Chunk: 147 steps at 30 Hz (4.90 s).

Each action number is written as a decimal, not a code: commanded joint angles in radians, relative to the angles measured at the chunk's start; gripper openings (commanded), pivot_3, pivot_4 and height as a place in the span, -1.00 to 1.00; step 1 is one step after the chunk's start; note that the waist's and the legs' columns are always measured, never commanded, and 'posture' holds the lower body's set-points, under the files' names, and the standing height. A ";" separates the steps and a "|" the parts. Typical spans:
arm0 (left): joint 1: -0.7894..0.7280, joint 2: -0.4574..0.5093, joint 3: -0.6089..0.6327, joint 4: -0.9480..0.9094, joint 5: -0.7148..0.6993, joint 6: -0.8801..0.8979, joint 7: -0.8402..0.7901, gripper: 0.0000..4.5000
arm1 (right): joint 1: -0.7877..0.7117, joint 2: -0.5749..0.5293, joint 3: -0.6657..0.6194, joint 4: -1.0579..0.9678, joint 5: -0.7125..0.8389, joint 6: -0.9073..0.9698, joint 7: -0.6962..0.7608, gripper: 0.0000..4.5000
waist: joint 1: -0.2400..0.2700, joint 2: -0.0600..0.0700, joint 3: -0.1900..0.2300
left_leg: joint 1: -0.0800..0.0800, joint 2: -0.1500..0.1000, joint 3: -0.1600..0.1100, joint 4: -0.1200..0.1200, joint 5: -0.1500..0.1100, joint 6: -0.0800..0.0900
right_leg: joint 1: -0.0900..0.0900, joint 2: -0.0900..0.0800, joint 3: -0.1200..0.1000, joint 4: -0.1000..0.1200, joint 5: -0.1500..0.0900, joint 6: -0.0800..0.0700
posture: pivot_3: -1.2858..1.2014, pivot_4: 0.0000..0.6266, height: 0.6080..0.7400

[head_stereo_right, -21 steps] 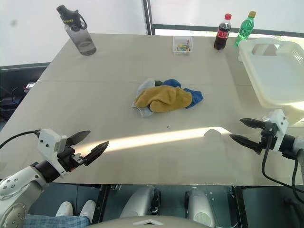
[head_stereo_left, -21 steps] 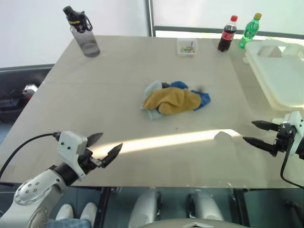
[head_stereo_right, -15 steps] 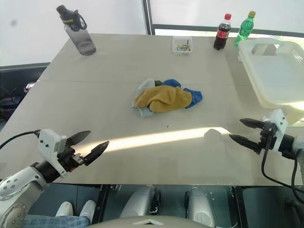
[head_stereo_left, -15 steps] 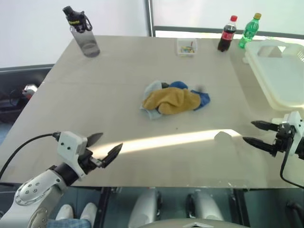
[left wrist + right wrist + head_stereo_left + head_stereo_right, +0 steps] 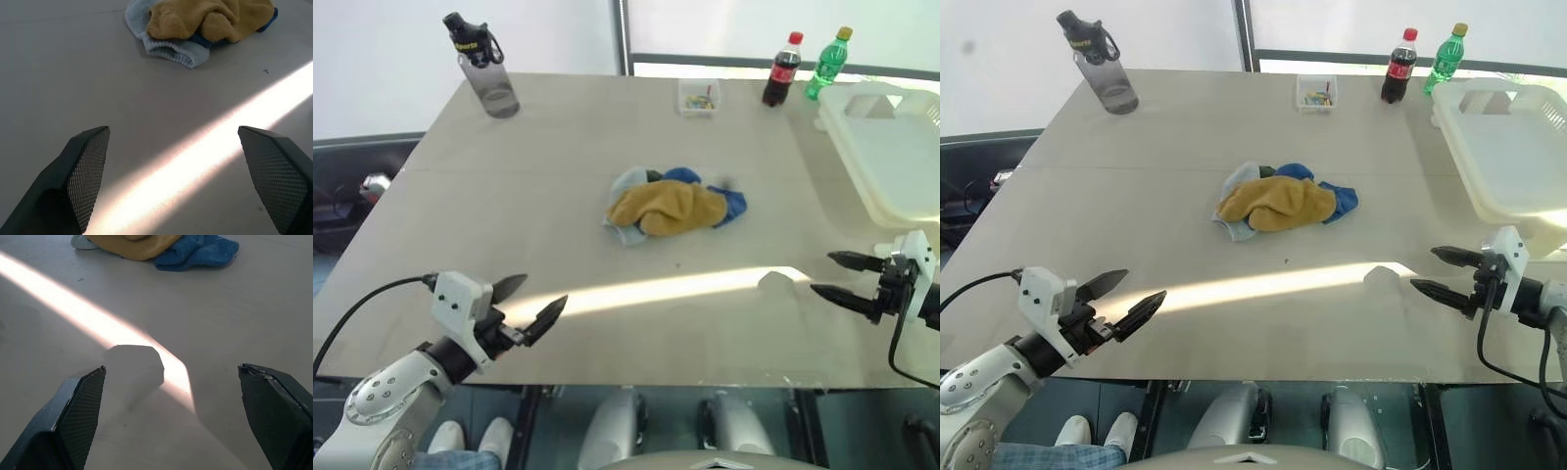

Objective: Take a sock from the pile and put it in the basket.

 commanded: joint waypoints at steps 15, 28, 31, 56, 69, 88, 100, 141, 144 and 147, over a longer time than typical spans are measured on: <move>0.026 -0.003 0.022 -0.020 -0.016 -0.040 -0.012 1.00 | -0.033 -0.009 -0.004 -0.001 0.002 -0.009 0.010 0.98 | 0.000 0.000 0.000 | 0.000 0.000 0.000 0.000 0.000 0.000 | 0.000 0.000 0.000 0.000 0.000 0.000 | 0.03 -0.52 1.00; 0.023 -0.003 0.016 0.000 -0.014 -0.060 -0.033 1.00 | -0.044 -0.008 0.000 0.018 -0.001 -0.017 0.014 0.98 | 0.000 0.000 0.000 | 0.000 0.000 0.000 0.000 0.000 0.000 | 0.000 0.000 0.000 0.000 0.000 0.000 | 0.03 -0.52 1.00; 0.028 -0.006 0.021 0.002 -0.016 -0.070 -0.041 1.00 | -0.055 -0.005 0.007 0.027 -0.006 -0.021 0.015 0.98 | 0.000 0.000 0.000 | 0.000 0.000 0.000 0.000 0.000 0.000 | 0.000 0.000 0.000 0.000 0.000 0.000 | 0.03 -0.52 1.00; 0.044 0.059 0.111 0.020 -0.244 -0.108 -0.240 1.00 | -0.393 0.334 0.283 -0.119 -0.151 0.092 -0.384 0.98 | -0.011 0.001 0.000 | 0.000 0.000 0.000 0.000 0.000 0.000 | -0.001 0.000 0.000 0.000 0.000 0.000 | 0.03 -0.52 1.00; 0.055 0.078 0.109 -0.009 -0.265 -0.094 -0.214 1.00 | -0.591 0.519 0.431 0.090 -0.300 0.076 -0.492 0.98 | -0.029 0.001 0.000 | -0.001 0.000 0.000 -0.001 0.000 -0.001 | -0.002 0.001 0.000 0.000 0.000 0.000 | 0.03 -0.52 1.00; 0.073 0.076 0.104 -0.038 -0.271 -0.092 -0.178 1.00 | -0.685 0.643 0.408 0.207 -0.306 0.137 -0.545 -0.89 | -0.033 0.001 0.000 | 0.000 0.000 0.000 -0.002 0.000 -0.001 | -0.002 0.001 0.000 0.000 0.000 0.000 | 0.03 -0.52 1.00; 0.071 0.077 0.099 -0.035 -0.268 -0.093 -0.173 1.00 | -0.685 0.648 0.402 0.204 -0.305 0.152 -0.553 -0.98 | -0.035 0.001 0.000 | 0.000 0.000 0.000 -0.003 0.000 -0.001 | -0.002 0.000 0.000 0.000 0.000 0.000 | 0.03 -0.52 1.00; 0.077 0.080 0.098 -0.026 -0.261 -0.100 -0.187 1.00 | -0.660 0.648 0.431 0.191 -0.345 0.116 -0.562 -0.56 | -0.054 0.002 0.000 | -0.001 0.000 0.000 -0.006 0.000 -0.001 | -0.003 -0.001 0.000 -0.002 0.000 0.000 | 0.03 -0.52 1.00; 0.077 0.078 0.094 -0.024 -0.259 -0.102 -0.187 1.00 | -0.658 0.650 0.431 0.191 -0.358 0.106 -0.574 0.08 | -0.054 0.002 0.000 | -0.001 0.000 0.000 -0.006 0.000 -0.001 | -0.003 -0.001 0.000 -0.002 0.000 -0.001 | 0.03 -0.52 1.00; 0.074 0.077 0.090 -0.022 -0.256 -0.103 -0.187 1.00 | -0.658 0.655 0.434 0.198 -0.366 0.100 -0.580 0.22 | -0.054 0.002 0.000 | -0.001 0.000 0.000 -0.007 0.000 -0.001 | -0.004 -0.001 0.000 -0.002 0.000 -0.001 | 0.03 -0.52 1.00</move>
